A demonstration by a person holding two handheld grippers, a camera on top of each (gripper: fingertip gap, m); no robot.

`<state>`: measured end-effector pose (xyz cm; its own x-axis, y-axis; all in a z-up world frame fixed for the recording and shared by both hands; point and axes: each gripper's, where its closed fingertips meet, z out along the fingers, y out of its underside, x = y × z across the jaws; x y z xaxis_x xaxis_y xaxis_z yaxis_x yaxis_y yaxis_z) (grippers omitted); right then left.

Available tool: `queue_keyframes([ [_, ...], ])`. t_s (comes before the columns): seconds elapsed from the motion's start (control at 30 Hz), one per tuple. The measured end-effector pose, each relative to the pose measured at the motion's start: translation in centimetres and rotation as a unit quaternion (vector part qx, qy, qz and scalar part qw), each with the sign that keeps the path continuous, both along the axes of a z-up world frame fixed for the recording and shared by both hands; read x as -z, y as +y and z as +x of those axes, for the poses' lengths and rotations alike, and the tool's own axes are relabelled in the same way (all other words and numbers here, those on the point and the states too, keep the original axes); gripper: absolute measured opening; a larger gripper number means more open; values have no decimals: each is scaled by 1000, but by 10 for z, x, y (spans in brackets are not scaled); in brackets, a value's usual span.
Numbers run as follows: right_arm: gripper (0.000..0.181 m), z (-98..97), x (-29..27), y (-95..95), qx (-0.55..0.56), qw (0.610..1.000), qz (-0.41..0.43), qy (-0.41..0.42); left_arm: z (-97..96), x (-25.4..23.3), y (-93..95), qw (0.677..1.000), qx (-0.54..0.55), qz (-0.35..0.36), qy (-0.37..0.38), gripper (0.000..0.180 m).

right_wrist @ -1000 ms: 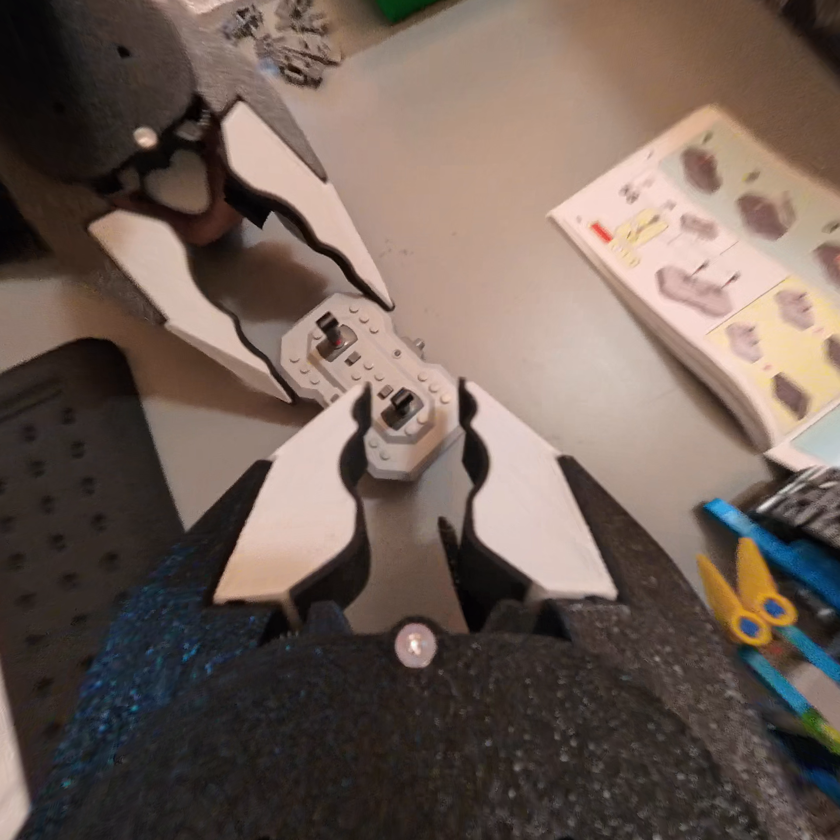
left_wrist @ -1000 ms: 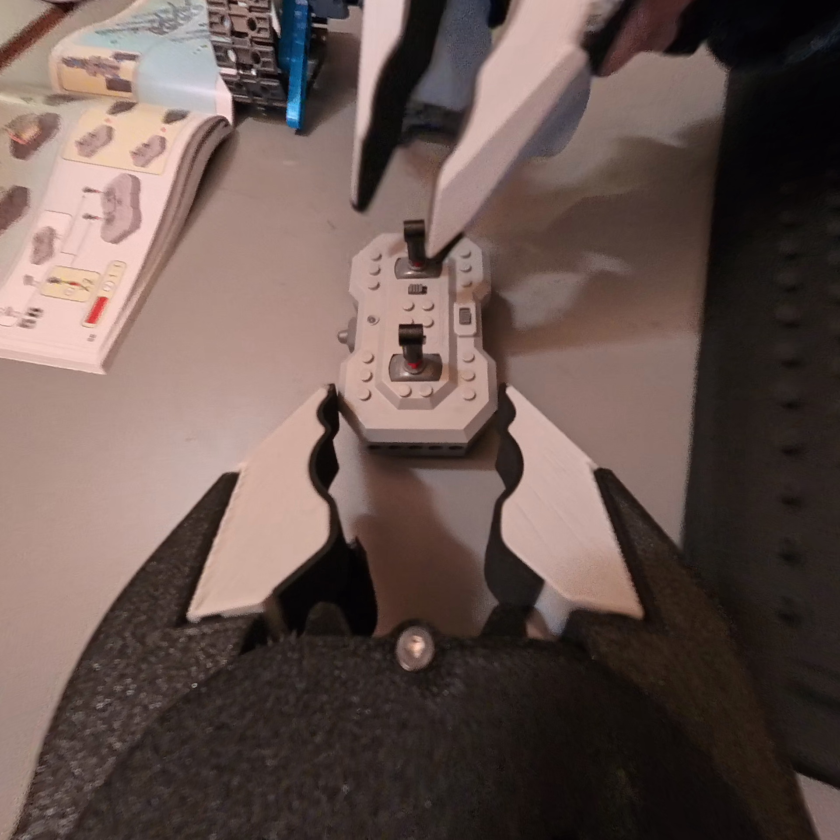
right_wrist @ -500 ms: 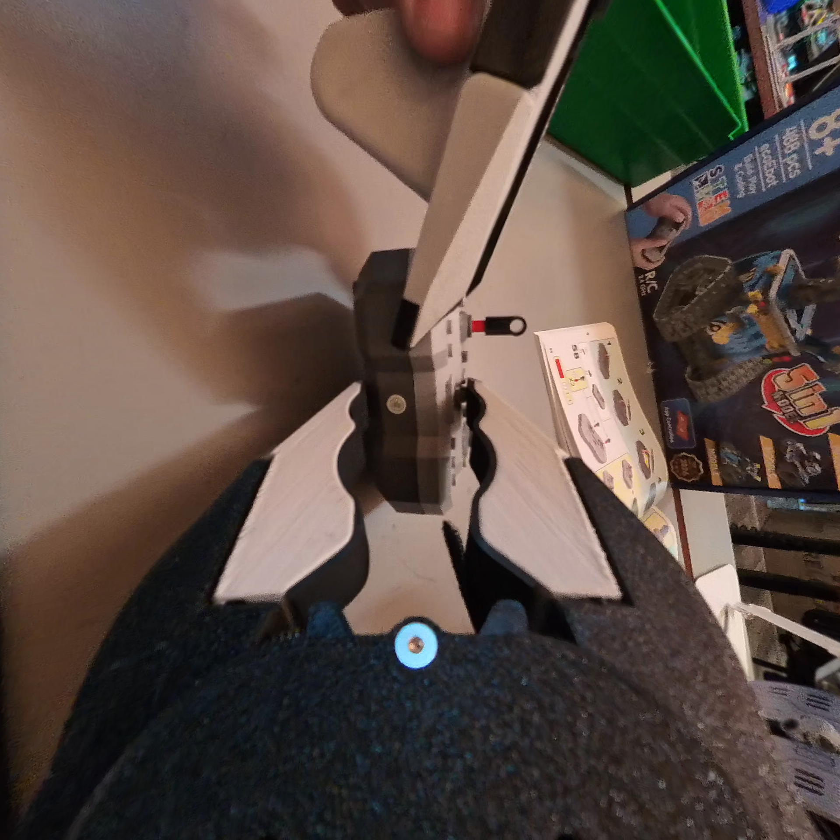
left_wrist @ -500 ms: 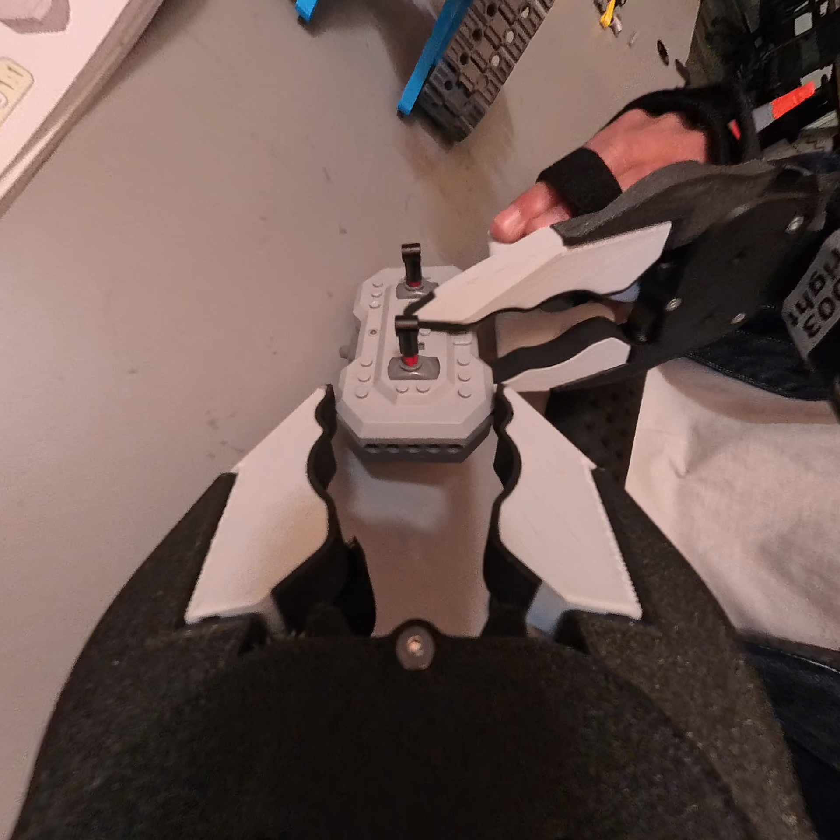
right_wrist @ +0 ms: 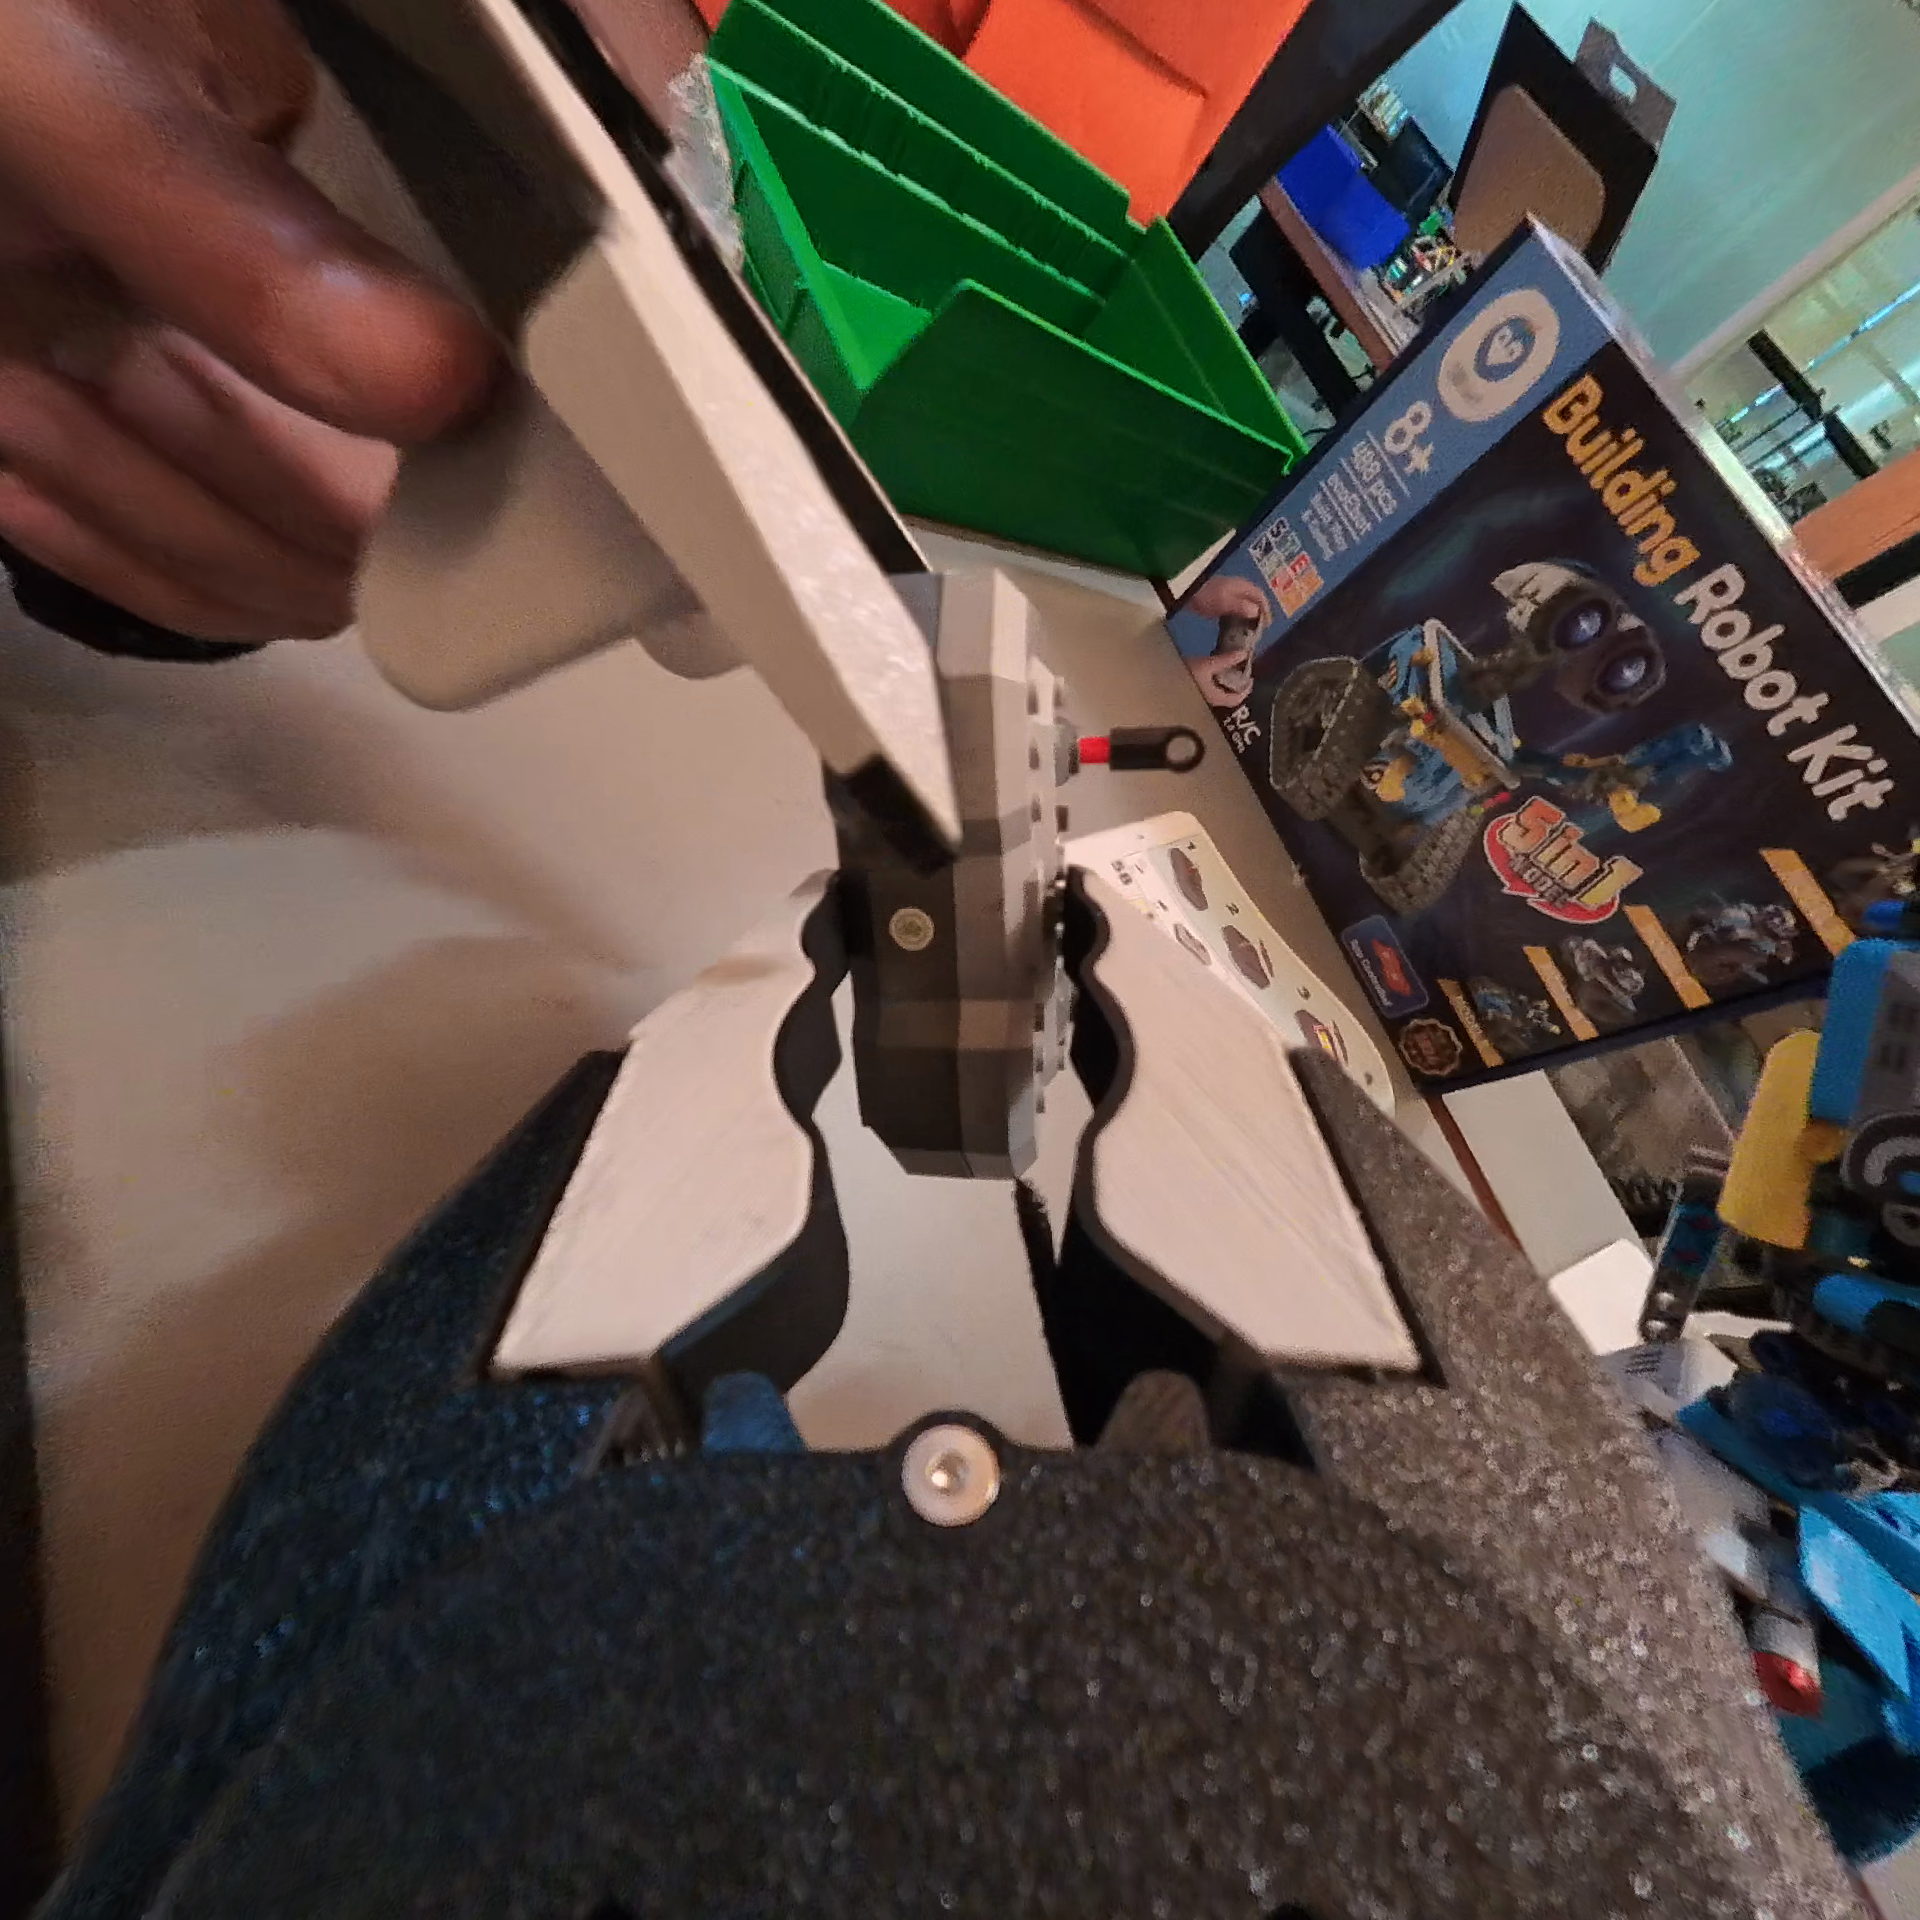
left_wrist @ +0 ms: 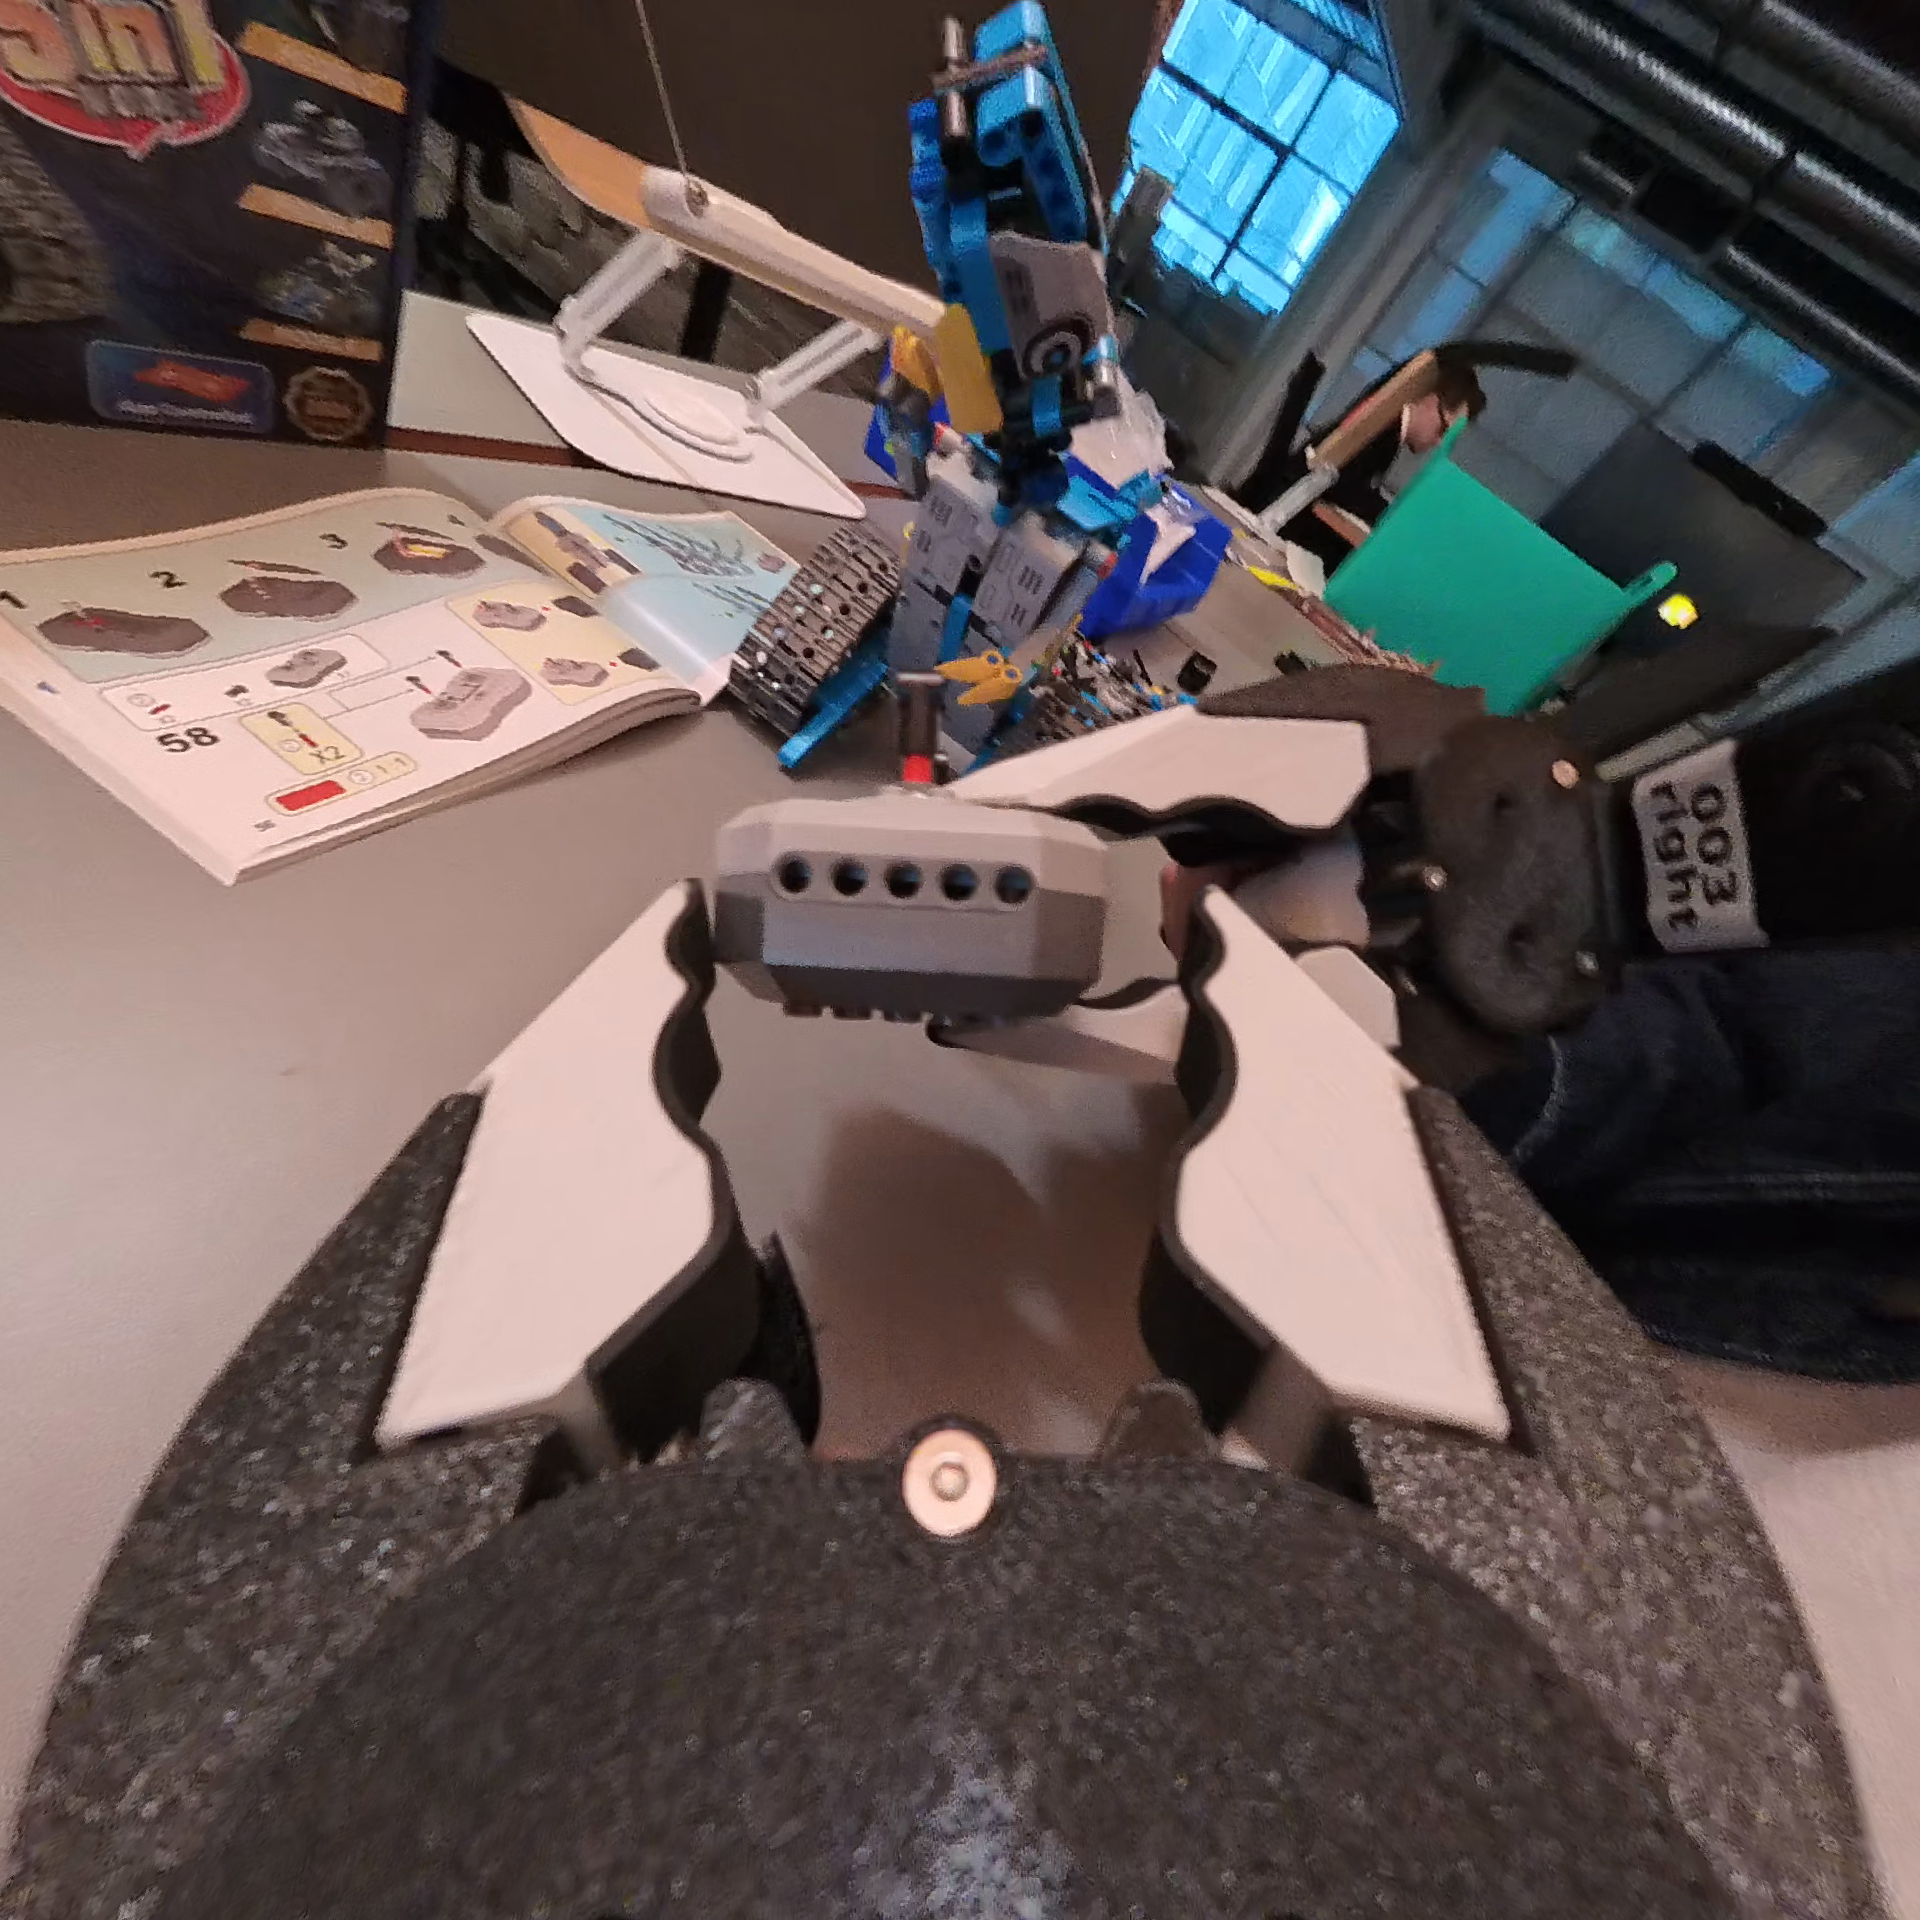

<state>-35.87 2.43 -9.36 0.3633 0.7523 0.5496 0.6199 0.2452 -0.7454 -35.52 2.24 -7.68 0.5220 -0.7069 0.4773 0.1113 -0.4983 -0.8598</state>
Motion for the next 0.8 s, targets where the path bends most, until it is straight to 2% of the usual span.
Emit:
queue_keyframes([
  [0.07, 40, -1, -3, -5, -11, 1000, 12, -2, -2, 2, 2, 1000, -6, -15, -16, 74],
  [0.2, 41, -1, 3, -5, -17, 999, -41, 15, -3, 12, 4, 996, -25, -70, -40, 73],
  [0.27, 75, -2, 2, -3, -15, 998, -54, 25, 1, 19, 3, 995, -29, -90, -34, 73],
  [0.33, 83, -4, 0, -1, -13, 998, -58, 30, 2, 23, 2, 993, -38, -104, -33, 73],
  [0.47, 79, -4, 11, 6, 5, 997, -77, 15, 12, 24, -4, 993, -34, -112, -32, 73],
  [0.53, 71, -5, 14, 3, -1, 995, -95, 22, 14, 24, -5, 993, -37, -106, -23, 73],
  [0.8, 67, -4, 9, 1, -8, 999, -52, -2, 13, 22, -8, 995, -36, -89, -8, 73],
])
